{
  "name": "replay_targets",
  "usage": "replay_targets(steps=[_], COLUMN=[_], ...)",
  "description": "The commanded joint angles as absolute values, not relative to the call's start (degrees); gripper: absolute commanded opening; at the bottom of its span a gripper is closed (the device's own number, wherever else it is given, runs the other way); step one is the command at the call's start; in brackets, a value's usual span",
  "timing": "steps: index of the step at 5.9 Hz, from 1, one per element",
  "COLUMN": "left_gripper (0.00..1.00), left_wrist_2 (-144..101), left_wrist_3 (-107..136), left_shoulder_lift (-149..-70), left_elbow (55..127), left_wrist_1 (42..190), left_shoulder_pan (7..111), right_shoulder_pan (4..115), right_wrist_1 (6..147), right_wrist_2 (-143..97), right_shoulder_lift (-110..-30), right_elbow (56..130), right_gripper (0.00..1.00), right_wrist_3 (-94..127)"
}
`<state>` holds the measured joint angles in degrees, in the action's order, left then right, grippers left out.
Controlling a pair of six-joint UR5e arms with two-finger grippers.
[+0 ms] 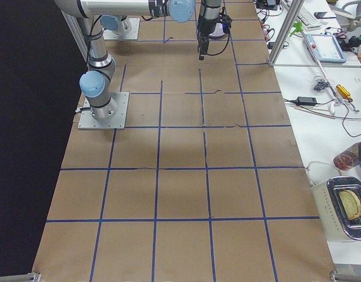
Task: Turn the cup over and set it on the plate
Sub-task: 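Open the left gripper and raise it away from the mug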
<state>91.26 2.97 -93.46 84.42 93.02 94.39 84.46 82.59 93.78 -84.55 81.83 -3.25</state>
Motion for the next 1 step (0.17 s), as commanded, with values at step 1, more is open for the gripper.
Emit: replay_targets(steps=[1], left_gripper=[1.00], left_wrist_2=[91.14], left_wrist_3=[2.90], left_shoulder_lift=[-93.34], left_elbow=[84.46], left_wrist_1=[92.99], left_shoulder_pan=[94.39], right_shoulder_pan=[84.46], right_wrist_1=[82.53], right_wrist_2=[93.78], right_shoulder_lift=[-84.55], right_elbow=[81.83], right_gripper=[1.00], right_wrist_3=[-3.25])
